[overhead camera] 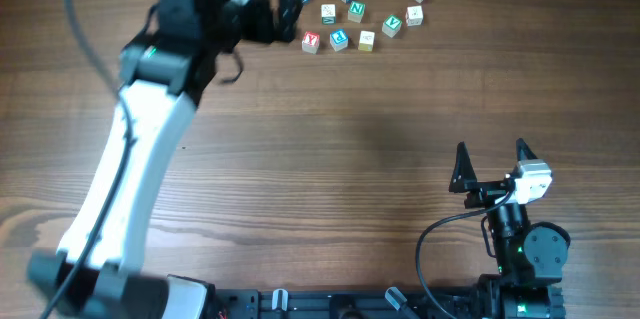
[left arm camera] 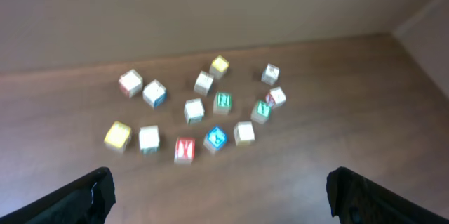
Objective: Form a circle
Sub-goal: 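Reach the left gripper to the red Y block and grasp it, then carry the red Y block right and set it down, open gripper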
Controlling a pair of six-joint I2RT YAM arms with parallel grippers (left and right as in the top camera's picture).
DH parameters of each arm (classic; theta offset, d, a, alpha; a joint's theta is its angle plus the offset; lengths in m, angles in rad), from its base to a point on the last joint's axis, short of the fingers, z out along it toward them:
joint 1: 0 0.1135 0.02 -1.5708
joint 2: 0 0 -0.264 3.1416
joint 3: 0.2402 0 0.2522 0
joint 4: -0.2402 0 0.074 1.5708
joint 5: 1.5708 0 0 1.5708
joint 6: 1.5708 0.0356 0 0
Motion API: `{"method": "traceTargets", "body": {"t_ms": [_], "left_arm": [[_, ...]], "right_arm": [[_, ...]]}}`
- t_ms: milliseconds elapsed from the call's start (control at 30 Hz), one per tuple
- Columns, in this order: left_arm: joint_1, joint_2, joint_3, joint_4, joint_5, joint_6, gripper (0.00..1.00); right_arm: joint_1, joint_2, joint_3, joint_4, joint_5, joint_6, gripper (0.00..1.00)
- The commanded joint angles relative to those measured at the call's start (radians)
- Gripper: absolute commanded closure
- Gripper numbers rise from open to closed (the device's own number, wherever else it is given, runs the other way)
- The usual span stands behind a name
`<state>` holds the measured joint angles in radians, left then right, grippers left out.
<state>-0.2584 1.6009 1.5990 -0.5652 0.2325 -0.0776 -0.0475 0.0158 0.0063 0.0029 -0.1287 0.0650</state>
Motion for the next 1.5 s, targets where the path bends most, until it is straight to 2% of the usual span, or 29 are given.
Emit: {"method": "traceTargets", "body": {"t_ms": [0, 333, 400, 467, 533, 767, 867, 900, 933, 967, 1033, 1100, 1133, 1200, 1267, 1367, 1467], "left_arm": [[-0.047, 0.157, 0.023, 0.057, -0.040, 0.074, 0.00], [-0.057, 0.482, 0.023, 0.172, -0.064, 0.074, 0.00], [-0.057, 0.528, 0.023, 0.197, -0.070, 0.074, 0.04], [-0.057, 0.574, 0.023, 0.229, -0.070, 0.074, 0.15], [-0.057, 0.612, 0.023, 0.248, -0.070, 0.094, 0.21], [-0.057, 0.706, 0.023, 0.336, -0.074, 0.153, 0.21], [-0.057, 0.735, 0.023, 0.384, -0.078, 0.153, 0.28], [-0.057, 0.739, 0.023, 0.395, -0.082, 0.153, 0.34], [-0.057, 0.742, 0.023, 0.402, -0.091, 0.152, 0.46], [-0.057, 0.742, 0.023, 0.406, -0.096, 0.152, 0.53], [-0.057, 0.738, 0.023, 0.413, -0.096, 0.152, 0.59], [-0.060, 0.725, 0.023, 0.405, -0.096, 0.152, 0.72], [-0.061, 0.710, 0.023, 0.390, -0.096, 0.152, 0.78], [-0.066, 0.669, 0.023, 0.348, -0.095, 0.152, 0.82], [-0.082, 0.618, 0.023, 0.294, -0.092, 0.148, 0.92], [-0.134, 0.532, 0.023, 0.157, -0.092, 0.149, 0.93], [-0.199, 0.499, 0.023, 0.074, -0.092, 0.149, 0.89]], "right_arm": [[-0.004, -0.005, -0.001, 0.003, 0.017, -0.010, 0.00], [-0.004, -0.005, -0.001, 0.003, 0.017, -0.010, 0.00], [-0.004, -0.005, -0.001, 0.003, 0.017, -0.010, 0.00], [-0.004, -0.005, -0.001, 0.003, 0.017, -0.010, 0.00], [-0.004, -0.005, -0.001, 0.003, 0.017, -0.010, 0.00], [-0.004, -0.005, -0.001, 0.003, 0.017, -0.010, 0.00], [-0.004, -0.005, -0.001, 0.003, 0.017, -0.010, 0.00], [-0.004, -0.005, -0.001, 0.003, 0.017, -0.010, 0.00], [-0.004, -0.005, -0.001, 0.003, 0.017, -0.010, 0.00], [-0.004, -0.005, -0.001, 0.003, 0.017, -0.010, 0.00], [-0.004, -0.005, -0.001, 0.003, 0.017, -0.010, 0.00], [-0.004, -0.005, -0.001, 0.003, 0.017, -0.010, 0.00], [-0.004, -0.005, -0.001, 0.003, 0.017, -0.010, 0.00], [-0.004, -0.005, -0.001, 0.003, 0.017, -0.010, 0.00], [-0.004, -0.005, -0.001, 0.003, 0.017, -0.010, 0.00], [-0.004, -0.005, -0.001, 0.003, 0.017, -0.010, 0.00], [-0.004, -0.005, -0.001, 0.003, 0.017, -0.010, 0.00]]}}
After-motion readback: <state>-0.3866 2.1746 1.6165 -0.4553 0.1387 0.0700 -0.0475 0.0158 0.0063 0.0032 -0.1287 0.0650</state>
